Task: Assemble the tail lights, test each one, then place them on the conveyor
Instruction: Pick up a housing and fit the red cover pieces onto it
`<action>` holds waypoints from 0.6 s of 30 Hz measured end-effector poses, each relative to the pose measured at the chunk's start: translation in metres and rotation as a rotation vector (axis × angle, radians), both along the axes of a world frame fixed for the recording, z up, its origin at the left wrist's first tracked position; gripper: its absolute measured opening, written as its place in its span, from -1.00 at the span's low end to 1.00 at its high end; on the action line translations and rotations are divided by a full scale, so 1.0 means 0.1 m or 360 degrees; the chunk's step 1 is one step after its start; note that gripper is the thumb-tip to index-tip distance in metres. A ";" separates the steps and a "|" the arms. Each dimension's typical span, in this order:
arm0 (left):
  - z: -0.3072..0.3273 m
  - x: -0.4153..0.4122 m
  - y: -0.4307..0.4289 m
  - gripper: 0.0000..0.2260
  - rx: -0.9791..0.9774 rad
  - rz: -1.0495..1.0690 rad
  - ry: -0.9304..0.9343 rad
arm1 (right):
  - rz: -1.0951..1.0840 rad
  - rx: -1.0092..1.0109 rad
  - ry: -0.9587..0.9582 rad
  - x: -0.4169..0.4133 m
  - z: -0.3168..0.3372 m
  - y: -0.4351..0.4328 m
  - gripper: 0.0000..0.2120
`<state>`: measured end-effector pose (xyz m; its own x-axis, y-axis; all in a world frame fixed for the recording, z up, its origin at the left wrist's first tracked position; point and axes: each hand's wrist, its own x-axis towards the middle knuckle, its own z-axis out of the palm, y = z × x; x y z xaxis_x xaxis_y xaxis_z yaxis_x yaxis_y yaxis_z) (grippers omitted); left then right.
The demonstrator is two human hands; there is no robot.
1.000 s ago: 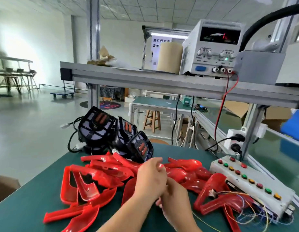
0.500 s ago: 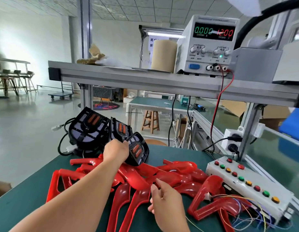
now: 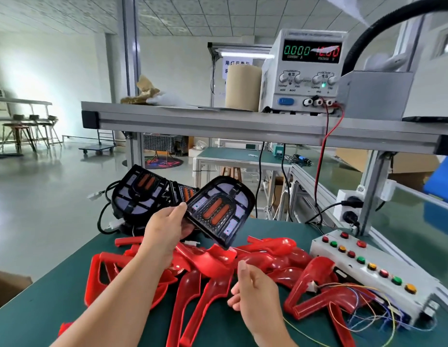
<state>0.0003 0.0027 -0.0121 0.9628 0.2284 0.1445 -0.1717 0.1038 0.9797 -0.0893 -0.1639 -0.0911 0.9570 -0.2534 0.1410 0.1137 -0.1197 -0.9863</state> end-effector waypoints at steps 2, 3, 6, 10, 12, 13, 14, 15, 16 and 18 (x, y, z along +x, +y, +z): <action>-0.03 -0.16 0.05 -0.72 0.0039 -0.0039 -0.0088 | -0.0018 0.0210 -0.0020 -0.02 0.03 0.00 -0.60; -0.05 -0.24 0.07 -0.71 0.0058 -0.0078 -0.0127 | -0.0026 0.0328 -0.0024 -0.02 0.05 0.00 -0.57; -0.12 -0.47 0.14 -0.72 0.0116 -0.0287 -0.0202 | 0.0012 0.0680 -0.0048 -0.01 0.09 -0.06 -0.39; -0.16 -0.68 0.27 -0.74 0.0263 -0.0518 -0.0220 | 0.0159 0.0939 -0.0081 -0.02 0.09 -0.15 -0.24; -0.15 -0.75 0.31 -0.75 0.0329 -0.0572 -0.0199 | 0.0155 0.1058 -0.0043 -0.05 0.14 -0.16 -0.29; -0.15 -0.78 0.31 -0.75 0.0336 -0.0608 -0.0172 | 0.0154 0.1094 -0.0034 -0.06 0.16 -0.17 -0.32; -0.15 -0.81 0.31 -0.75 0.0338 -0.0639 -0.0144 | 0.0146 0.1102 -0.0036 -0.06 0.18 -0.18 -0.35; -0.16 -0.82 0.31 -0.74 0.0351 -0.0647 -0.0124 | 0.0128 0.1082 -0.0032 -0.07 0.20 -0.20 -0.38; -0.17 -0.82 0.32 -0.73 0.0375 -0.0639 -0.0119 | 0.0105 0.1050 -0.0007 -0.07 0.22 -0.23 -0.41; -0.19 -0.83 0.34 -0.71 0.0413 -0.0640 -0.0105 | 0.0103 0.0981 0.0086 -0.10 0.27 -0.28 -0.45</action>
